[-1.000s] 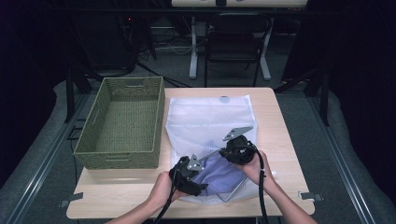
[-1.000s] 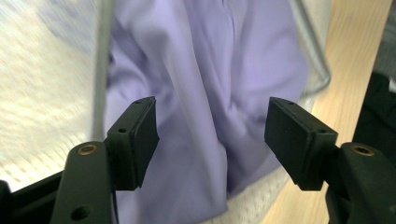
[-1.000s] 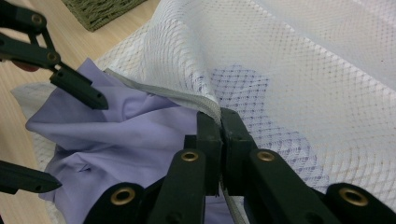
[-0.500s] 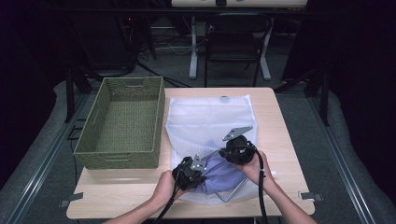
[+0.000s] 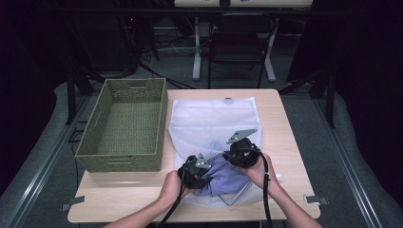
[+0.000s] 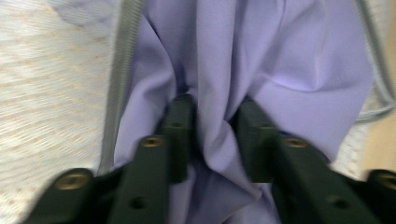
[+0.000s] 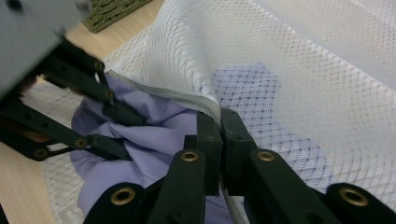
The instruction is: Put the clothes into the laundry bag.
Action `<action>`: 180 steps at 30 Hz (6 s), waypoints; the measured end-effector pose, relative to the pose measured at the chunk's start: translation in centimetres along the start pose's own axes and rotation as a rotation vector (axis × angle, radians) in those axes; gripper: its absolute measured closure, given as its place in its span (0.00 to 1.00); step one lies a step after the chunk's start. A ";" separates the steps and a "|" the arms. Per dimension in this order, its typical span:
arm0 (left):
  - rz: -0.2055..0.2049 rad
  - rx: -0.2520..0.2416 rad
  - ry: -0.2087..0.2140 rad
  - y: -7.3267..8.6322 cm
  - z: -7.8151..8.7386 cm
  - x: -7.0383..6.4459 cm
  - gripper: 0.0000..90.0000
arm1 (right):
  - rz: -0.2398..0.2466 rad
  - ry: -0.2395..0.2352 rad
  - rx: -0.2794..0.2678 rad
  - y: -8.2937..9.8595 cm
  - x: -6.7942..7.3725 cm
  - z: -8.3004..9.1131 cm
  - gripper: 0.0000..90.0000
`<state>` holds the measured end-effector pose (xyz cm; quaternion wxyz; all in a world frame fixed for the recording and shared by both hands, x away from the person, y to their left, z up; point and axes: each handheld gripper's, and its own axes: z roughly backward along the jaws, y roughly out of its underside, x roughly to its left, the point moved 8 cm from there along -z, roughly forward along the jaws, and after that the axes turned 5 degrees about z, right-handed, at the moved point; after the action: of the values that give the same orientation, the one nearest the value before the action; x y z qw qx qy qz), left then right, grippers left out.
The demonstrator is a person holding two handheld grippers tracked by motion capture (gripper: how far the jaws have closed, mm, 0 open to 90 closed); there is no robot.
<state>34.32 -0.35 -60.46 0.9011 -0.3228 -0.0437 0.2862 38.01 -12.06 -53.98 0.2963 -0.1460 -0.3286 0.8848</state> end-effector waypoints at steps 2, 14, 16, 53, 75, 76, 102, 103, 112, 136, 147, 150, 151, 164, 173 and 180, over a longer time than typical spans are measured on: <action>0.004 -0.002 -0.016 0.0 0.8 0.0 0.57 | 0.003 0.000 0.000 0.0 -0.1 0.0 0.98; -0.036 0.110 -0.014 2.1 0.8 -0.7 0.43 | 0.002 0.003 0.005 0.1 -0.1 -0.2 0.98; -0.046 0.109 -0.010 2.3 0.1 -0.6 0.67 | 0.000 0.002 0.006 0.1 -0.1 -0.2 0.98; -0.022 0.046 -0.030 1.2 1.9 -0.7 0.26 | -0.008 -0.003 0.002 0.1 -0.2 0.1 0.98; -0.029 -0.099 -0.119 -1.7 0.4 0.2 0.92 | -0.023 -0.014 -0.027 -0.5 -0.1 0.7 0.98; -0.011 -0.102 -0.121 -1.8 0.2 0.3 0.92 | -0.026 -0.016 -0.029 -0.5 -0.2 0.7 0.98; 0.050 -0.096 -0.153 0.0 3.2 0.0 0.31 | -0.034 -0.023 -0.003 0.2 -0.4 0.1 0.98; 0.067 -0.077 -0.159 0.5 3.0 0.5 0.31 | -0.034 -0.023 -0.002 0.2 -0.3 0.1 0.98; 0.070 0.045 -0.136 3.2 0.0 1.9 0.74 | -0.031 -0.027 0.002 0.3 -0.3 -0.1 0.98; 0.032 -0.072 -0.129 -1.2 -2.1 1.0 0.69 | -0.038 -0.038 0.001 0.4 -0.3 -0.1 0.98; -0.028 -0.112 -0.087 -1.3 1.8 -1.6 0.39 | -0.043 -0.032 -0.003 0.4 -0.4 0.1 0.98; -0.057 -0.114 -0.070 -1.5 1.7 -3.0 0.34 | -0.043 -0.030 -0.003 0.5 -0.5 0.1 0.98; -0.060 -0.114 -0.062 -1.5 1.4 -3.4 0.32 | -0.042 -0.030 -0.002 0.5 -0.5 0.1 0.98; -0.105 0.002 -0.043 -0.6 -4.2 -4.5 0.68 | -0.050 -0.037 0.017 0.9 -0.6 -0.2 0.98; -0.069 -0.083 -0.113 -2.5 -2.6 -2.4 0.94 | -0.048 -0.040 -0.003 0.3 -0.3 0.3 0.98; -0.049 -0.127 -0.185 -3.2 -1.7 -0.6 0.93 | -0.055 -0.045 -0.030 -0.2 -0.1 0.8 0.98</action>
<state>35.88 -3.61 -59.74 0.8776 -0.3504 -0.1524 0.2894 37.82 -12.43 -53.26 0.3105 -0.1212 -0.3523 0.8745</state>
